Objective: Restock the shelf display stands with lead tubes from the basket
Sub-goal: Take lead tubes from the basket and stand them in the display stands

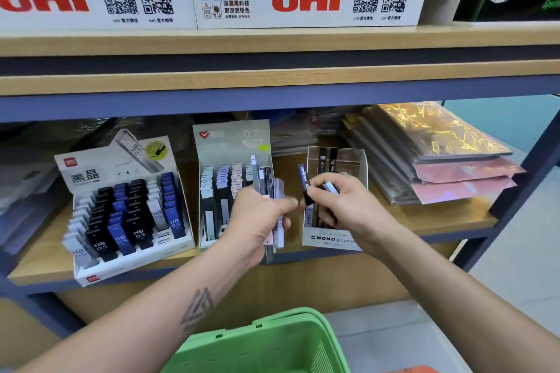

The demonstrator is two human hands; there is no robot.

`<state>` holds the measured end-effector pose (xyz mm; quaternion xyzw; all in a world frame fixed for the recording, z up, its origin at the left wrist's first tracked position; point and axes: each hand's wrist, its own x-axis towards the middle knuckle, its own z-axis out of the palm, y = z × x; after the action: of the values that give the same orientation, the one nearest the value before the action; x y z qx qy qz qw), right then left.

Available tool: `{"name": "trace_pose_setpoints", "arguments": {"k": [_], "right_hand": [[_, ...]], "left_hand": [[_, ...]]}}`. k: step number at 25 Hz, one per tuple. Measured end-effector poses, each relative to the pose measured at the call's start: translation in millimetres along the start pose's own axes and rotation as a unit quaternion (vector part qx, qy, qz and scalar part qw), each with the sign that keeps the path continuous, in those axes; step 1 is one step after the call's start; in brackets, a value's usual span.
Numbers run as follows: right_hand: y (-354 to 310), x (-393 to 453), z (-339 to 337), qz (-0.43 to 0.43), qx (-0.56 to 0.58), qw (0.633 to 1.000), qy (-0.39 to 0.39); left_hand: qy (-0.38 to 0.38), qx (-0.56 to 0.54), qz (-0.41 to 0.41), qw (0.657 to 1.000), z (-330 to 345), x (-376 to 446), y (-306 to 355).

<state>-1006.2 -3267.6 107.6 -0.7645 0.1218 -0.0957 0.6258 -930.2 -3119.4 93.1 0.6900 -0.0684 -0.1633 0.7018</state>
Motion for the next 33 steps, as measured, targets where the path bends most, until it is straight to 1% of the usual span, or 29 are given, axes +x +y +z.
{"name": "trace_pose_setpoints", "arguments": {"k": [3, 6, 9, 11, 14, 15, 17, 19, 21, 23, 26, 28, 31, 33], "right_hand": [[-5.1, -3.1, -8.1, -0.035, -0.066, 0.996, -0.046], [-2.5, -1.5, -16.7, -0.044, -0.115, 0.992, -0.034], [-2.6, 0.9, -21.2, -0.054, -0.127, 0.99, -0.018], [-6.8, 2.2, -19.6, -0.072, -0.098, 0.992, 0.023], [-21.2, 16.9, -34.5, -0.094, -0.043, 0.989, 0.105], [-27.2, 28.4, -46.7, -0.099, -0.045, 0.985, 0.132], [-40.1, 49.3, -69.3, -0.115, -0.088, 0.976, 0.162], [-45.7, 66.6, -80.6, -0.126, -0.18, 0.958, 0.182], [-41.9, 73.9, -79.9, -0.153, -0.315, 0.917, 0.19], [-35.4, 77.7, -75.9, -0.175, -0.393, 0.879, 0.206], [-23.7, 85.7, -72.4, -0.184, -0.445, 0.848, 0.222], [-16.7, 92.2, -71.3, -0.171, -0.475, 0.834, 0.221], [-8.0, 95.6, -66.3, -0.146, -0.494, 0.828, 0.223], [-2.8, 97.4, -61.9, -0.159, -0.492, 0.822, 0.236]], "left_hand": [[0.011, 0.0, 0.037, 0.999, -5.6, 6.4, 7.1], [0.0, -0.006, 0.05, 0.999, -7.3, 3.1, 9.2], [-0.008, -0.016, 0.051, 0.999, -5.3, -0.4, 8.9], [-0.011, -0.022, 0.037, 0.999, -1.4, -2.6, 8.9], [-0.037, -0.053, -0.013, 0.998, 4.5, -6.4, 8.8], [-0.043, -0.07, -0.032, 0.996, 5.4, -7.0, 9.2], [-0.049, -0.1, -0.057, 0.992, 5.3, -6.5, 9.6], [-0.052, -0.116, -0.065, 0.99, 3.2, -5.9, 9.0], [-0.054, -0.113, -0.065, 0.99, 0.6, -6.3, 8.6], [-0.054, -0.103, -0.061, 0.991, -2.4, -5.3, 7.3], [-0.056, -0.097, -0.062, 0.992, -3.1, -5.6, 6.3], [-0.056, -0.094, -0.066, 0.992, -2.8, -6.4, 6.8], [-0.053, -0.092, -0.071, 0.992, -2.1, -6.0, 7.4], [-0.056, -0.092, -0.068, 0.992, -1.9, -6.1, 8.3]]}}
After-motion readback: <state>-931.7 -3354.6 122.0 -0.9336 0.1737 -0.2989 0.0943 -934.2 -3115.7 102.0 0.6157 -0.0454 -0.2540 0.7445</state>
